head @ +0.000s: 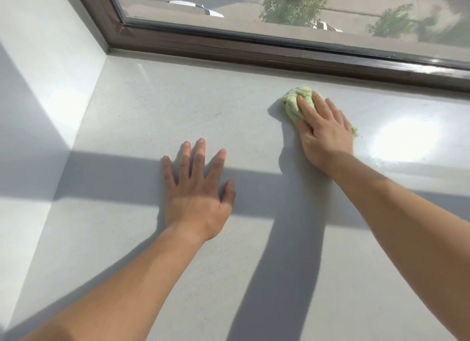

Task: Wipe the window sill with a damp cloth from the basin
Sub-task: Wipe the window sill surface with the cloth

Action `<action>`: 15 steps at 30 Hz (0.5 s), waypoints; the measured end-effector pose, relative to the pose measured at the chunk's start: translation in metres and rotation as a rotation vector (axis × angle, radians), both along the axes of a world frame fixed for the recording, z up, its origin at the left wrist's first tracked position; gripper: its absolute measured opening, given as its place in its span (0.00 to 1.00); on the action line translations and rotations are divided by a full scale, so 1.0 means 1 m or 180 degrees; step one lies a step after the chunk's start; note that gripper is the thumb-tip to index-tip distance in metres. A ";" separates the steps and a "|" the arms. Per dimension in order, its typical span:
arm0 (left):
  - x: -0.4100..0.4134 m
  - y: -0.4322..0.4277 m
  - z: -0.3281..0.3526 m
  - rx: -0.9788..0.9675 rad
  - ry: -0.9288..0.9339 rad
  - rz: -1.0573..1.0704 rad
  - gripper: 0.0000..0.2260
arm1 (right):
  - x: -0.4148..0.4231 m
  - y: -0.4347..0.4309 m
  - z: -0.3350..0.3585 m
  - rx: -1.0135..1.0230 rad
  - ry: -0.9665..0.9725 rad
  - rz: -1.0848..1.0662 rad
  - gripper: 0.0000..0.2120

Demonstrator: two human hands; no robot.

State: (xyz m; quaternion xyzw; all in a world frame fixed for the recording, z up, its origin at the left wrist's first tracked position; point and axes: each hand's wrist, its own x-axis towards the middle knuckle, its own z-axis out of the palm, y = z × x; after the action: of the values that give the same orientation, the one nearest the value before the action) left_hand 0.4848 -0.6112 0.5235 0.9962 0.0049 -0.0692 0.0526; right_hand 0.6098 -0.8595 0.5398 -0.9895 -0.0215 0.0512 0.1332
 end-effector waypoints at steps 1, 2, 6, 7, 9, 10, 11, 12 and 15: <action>0.000 0.001 0.000 -0.0013 -0.0006 0.0003 0.27 | 0.001 0.006 0.001 0.0045 0.0008 -0.0299 0.23; 0.001 0.002 0.000 -0.0030 -0.0016 0.0003 0.27 | -0.009 0.017 -0.001 0.0022 -0.0049 -0.0386 0.23; 0.002 0.003 0.002 -0.0071 -0.0034 -0.0003 0.27 | -0.090 0.041 -0.007 -0.0118 -0.0226 0.0708 0.23; 0.002 0.004 0.002 -0.0076 -0.0026 -0.0007 0.27 | -0.098 0.035 -0.007 -0.0143 -0.0145 0.0950 0.24; 0.002 0.005 0.003 -0.0089 -0.0013 -0.0003 0.27 | -0.083 0.018 -0.005 -0.0154 -0.0087 0.0947 0.23; 0.002 0.006 0.003 -0.0093 -0.0001 -0.0006 0.27 | -0.071 0.011 -0.005 -0.0151 -0.0085 0.0680 0.23; 0.002 0.007 0.003 -0.0095 0.0011 -0.0012 0.27 | -0.058 0.007 -0.004 -0.0110 -0.0101 0.0333 0.23; 0.002 0.007 0.003 -0.0099 0.0019 -0.0015 0.28 | -0.050 0.007 -0.004 -0.0038 -0.0077 0.0005 0.23; 0.003 0.010 0.003 -0.0123 0.0026 -0.0035 0.28 | -0.068 0.032 -0.005 -0.0076 -0.0122 -0.0252 0.24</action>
State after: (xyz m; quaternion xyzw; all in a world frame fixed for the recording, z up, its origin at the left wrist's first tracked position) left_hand 0.4876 -0.6008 0.5268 0.9947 -0.0017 -0.0736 0.0715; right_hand 0.5418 -0.8280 0.5343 -0.9919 0.0158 0.0273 0.1228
